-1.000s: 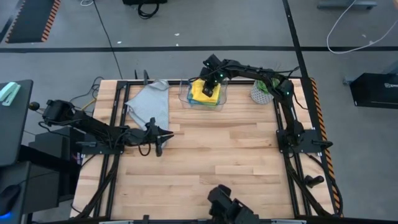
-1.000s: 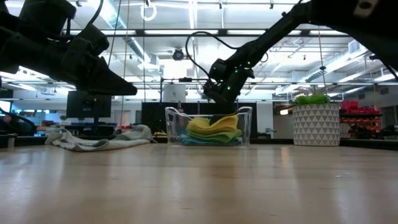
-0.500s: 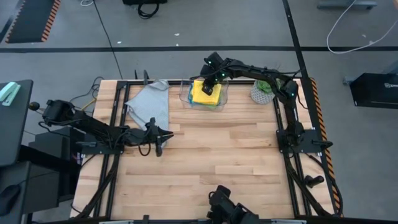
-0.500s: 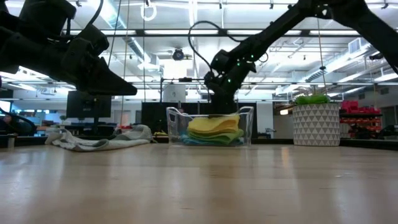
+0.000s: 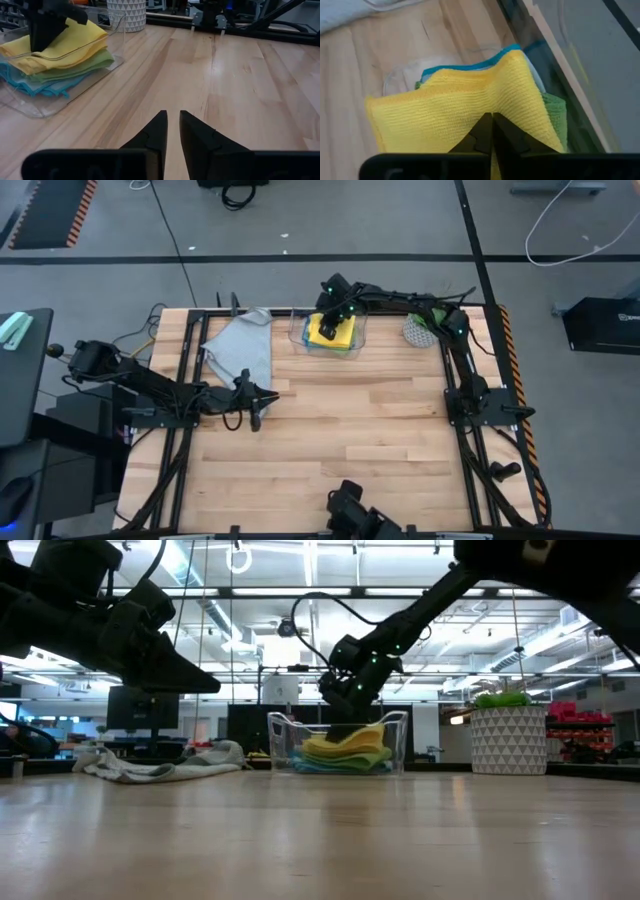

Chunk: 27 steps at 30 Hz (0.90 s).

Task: Fold microfiber towels
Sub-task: Put the folded yellow microfiber towel into the transparent bin

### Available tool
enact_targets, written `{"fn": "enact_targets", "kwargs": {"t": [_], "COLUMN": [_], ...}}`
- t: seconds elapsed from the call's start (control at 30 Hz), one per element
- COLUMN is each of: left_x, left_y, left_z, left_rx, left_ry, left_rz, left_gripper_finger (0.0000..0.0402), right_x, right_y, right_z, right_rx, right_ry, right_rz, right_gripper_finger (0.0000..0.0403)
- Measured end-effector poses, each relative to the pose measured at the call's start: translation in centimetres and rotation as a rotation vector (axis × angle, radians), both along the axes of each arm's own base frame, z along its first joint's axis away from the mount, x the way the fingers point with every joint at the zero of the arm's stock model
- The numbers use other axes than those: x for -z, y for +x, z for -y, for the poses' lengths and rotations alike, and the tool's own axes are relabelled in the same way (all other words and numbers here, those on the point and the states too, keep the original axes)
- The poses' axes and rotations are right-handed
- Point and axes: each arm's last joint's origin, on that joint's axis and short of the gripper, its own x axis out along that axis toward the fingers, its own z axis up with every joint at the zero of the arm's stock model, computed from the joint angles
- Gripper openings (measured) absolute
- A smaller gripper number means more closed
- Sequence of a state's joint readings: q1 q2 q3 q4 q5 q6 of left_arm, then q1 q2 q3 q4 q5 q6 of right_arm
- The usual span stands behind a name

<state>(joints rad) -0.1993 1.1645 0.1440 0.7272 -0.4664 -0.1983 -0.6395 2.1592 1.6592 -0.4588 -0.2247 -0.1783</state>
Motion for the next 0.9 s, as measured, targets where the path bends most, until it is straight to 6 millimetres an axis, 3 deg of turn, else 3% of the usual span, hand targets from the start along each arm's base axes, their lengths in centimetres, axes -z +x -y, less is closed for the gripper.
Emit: {"fn": "enact_targets", "kwargs": {"t": [0.13, 0.3, 0.47, 0.57, 0.77, 0.9], "left_x": [0.0, 0.0, 0.1, 0.1, 0.2, 0.2], "left_y": [0.0, 0.0, 0.0, 0.0, -0.1, -0.1], "left_z": [0.0, 0.0, 0.0, 0.0, 0.0, 0.0], "left_rx": [0.0, 0.003, 0.003, 0.003, 0.003, -0.001], "left_ry": [0.0, 0.01, 0.012, 0.013, 0.014, 0.002], "left_rz": [0.0, -0.003, -0.011, -0.016, -0.024, -0.021], "left_gripper_finger": [0.0055, 0.0051, 0.005, 0.0044, 0.0032, 0.0029], "right_x": [-0.6, -4.0, -6.0, -5.8, -3.0, -3.9], "right_y": [0.1, -1.0, -2.7, -3.2, -3.9, -4.1], "right_z": [-0.3, -1.1, -2.1, -2.2, -1.5, -1.9], "right_rx": [-0.002, -0.005, 0.001, -0.004, 0.014, -0.006], "right_ry": [-0.02, -0.048, -0.05, -0.022, -0.004, -0.023], "right_rz": [0.0, 0.009, -0.077, -0.123, -0.182, -0.175], "right_gripper_finger": [0.0013, 0.0024, 0.0023, 0.0014, 0.0007, 0.0011]}}
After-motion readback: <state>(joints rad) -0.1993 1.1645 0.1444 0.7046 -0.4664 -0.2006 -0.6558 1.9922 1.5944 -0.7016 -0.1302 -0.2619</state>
